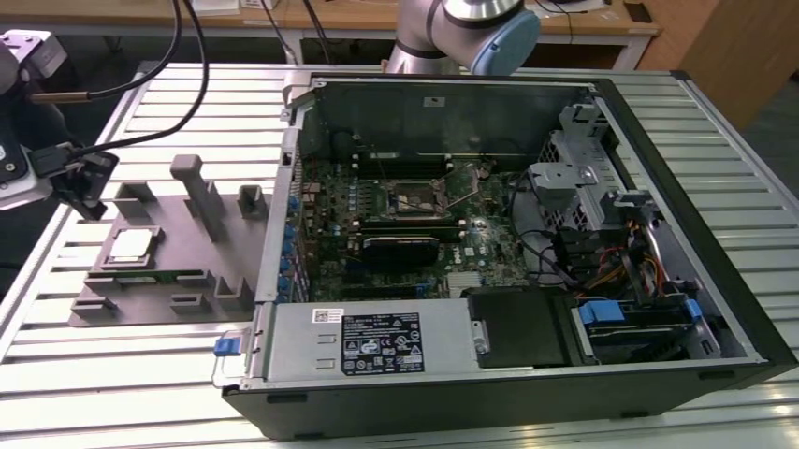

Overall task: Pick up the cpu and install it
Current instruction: 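Pick up the cpu and move it towards the insertion slot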

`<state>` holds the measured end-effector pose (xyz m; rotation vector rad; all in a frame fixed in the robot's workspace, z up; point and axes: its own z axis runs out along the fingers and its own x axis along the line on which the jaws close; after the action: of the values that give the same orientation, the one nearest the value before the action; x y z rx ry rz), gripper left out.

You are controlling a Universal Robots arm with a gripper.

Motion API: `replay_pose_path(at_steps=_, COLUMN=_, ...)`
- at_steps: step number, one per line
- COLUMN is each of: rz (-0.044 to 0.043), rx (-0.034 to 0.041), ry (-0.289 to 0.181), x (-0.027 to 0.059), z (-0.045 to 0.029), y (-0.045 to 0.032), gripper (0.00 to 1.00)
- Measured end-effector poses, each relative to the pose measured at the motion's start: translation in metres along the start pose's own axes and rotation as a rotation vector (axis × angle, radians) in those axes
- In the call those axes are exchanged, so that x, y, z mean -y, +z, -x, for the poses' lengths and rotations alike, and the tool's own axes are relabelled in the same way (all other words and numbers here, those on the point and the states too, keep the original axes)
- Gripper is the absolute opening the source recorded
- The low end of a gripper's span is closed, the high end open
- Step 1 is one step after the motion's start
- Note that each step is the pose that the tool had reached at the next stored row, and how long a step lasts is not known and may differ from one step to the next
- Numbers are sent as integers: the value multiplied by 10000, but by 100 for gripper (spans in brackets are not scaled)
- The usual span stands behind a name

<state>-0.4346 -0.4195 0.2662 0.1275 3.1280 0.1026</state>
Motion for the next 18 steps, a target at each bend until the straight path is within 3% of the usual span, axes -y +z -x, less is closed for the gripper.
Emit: replay_pose_path(at_steps=18, rz=-10, rx=-1, ry=0, x=5, z=-1, y=81, gripper=11)
